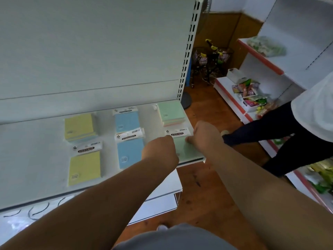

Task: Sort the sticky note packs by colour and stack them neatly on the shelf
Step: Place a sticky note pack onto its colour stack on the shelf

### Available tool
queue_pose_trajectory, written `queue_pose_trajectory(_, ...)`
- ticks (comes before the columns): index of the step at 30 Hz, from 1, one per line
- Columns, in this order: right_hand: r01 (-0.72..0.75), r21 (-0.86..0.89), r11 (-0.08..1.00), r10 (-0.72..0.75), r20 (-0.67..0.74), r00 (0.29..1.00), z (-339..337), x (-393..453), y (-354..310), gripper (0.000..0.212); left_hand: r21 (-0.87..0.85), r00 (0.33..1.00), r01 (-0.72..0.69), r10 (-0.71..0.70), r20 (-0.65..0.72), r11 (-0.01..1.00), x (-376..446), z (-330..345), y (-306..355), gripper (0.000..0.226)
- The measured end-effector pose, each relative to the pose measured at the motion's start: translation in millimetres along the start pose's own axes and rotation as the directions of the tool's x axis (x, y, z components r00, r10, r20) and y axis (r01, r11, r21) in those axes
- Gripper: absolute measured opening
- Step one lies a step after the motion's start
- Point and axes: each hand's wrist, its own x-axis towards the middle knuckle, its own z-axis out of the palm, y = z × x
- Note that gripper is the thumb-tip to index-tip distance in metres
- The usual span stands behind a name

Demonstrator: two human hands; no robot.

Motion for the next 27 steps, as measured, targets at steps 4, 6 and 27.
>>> queue_pose_trajectory(4, 0.154, -0.012, 0.988, -0.155, -0.058, 0.986, 6, -14, -19, 0.018, -0.063, 0.995, -0.013, 0.007, -0.097, 0.998, -10, -2, -20, 0.027)
queue_pose_trajectory(6, 0.262, 0.038, 0.964, -0.257, -0.105, 0.961, 12, -22, -35, 0.018, -0.128, 0.993, 0.011, -0.026, -0.117, 0.992, -17, -9, -40, 0.027)
queue_pose_trajectory(27, 0.620, 0.334, 0.710, -0.668, 0.043, 0.742, 177, -149, -447, 0.020, -0.336, 0.795, 0.406, -0.509, -0.329, 0.850, -150, -122, -455, 0.022)
